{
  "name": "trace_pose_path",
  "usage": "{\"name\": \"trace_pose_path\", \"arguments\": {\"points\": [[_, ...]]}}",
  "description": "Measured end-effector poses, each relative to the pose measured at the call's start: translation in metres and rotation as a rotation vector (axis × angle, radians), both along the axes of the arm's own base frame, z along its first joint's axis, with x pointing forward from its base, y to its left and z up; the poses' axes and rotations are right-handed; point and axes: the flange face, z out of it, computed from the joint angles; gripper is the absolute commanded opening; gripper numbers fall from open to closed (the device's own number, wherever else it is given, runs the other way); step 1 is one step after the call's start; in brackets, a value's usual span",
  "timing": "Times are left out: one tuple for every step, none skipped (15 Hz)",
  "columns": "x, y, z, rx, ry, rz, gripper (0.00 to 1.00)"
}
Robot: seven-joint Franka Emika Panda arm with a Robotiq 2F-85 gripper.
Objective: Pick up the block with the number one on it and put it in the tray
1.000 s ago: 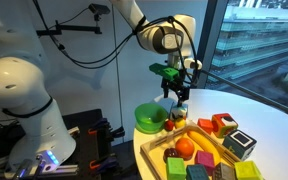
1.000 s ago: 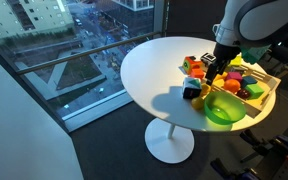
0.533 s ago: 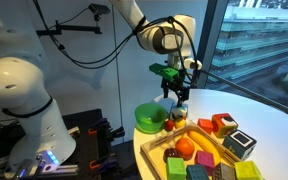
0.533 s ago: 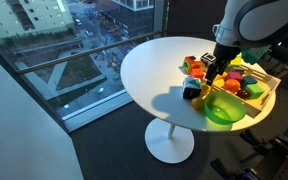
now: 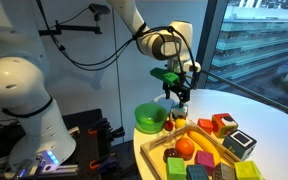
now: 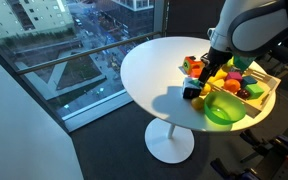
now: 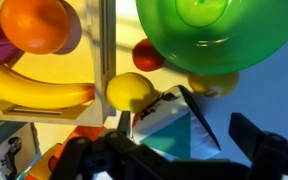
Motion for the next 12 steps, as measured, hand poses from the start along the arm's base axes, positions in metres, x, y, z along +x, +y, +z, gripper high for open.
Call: {"name": "trace_pose_path", "arguments": {"points": [[0.002, 0.003, -0.003, 0.005, -0.013, 0.002, 1.0], [0.004, 0.006, -0.006, 0.009, -0.023, 0.006, 1.0], [0.005, 0.008, -0.01, 0.014, -0.031, 0.012, 1.0], [0.006, 0.011, -0.013, 0.02, -0.039, 0.022, 1.0], [0.007, 0.013, -0.015, 0.023, -0.046, 0.032, 1.0], [0.008, 0.015, -0.018, 0.025, -0.05, 0.042, 1.0], [0.009, 0.017, -0.02, 0.026, -0.055, 0.047, 1.0], [0.01, 0.017, -0.021, 0.026, -0.058, 0.049, 1.0], [0.011, 0.017, -0.023, 0.026, -0.059, 0.049, 1.0], [0.011, 0.017, -0.024, 0.026, -0.058, 0.049, 1.0], [0.011, 0.017, -0.025, 0.026, -0.056, 0.049, 1.0], [0.01, 0.017, -0.026, 0.026, -0.055, 0.047, 1.0]]}}
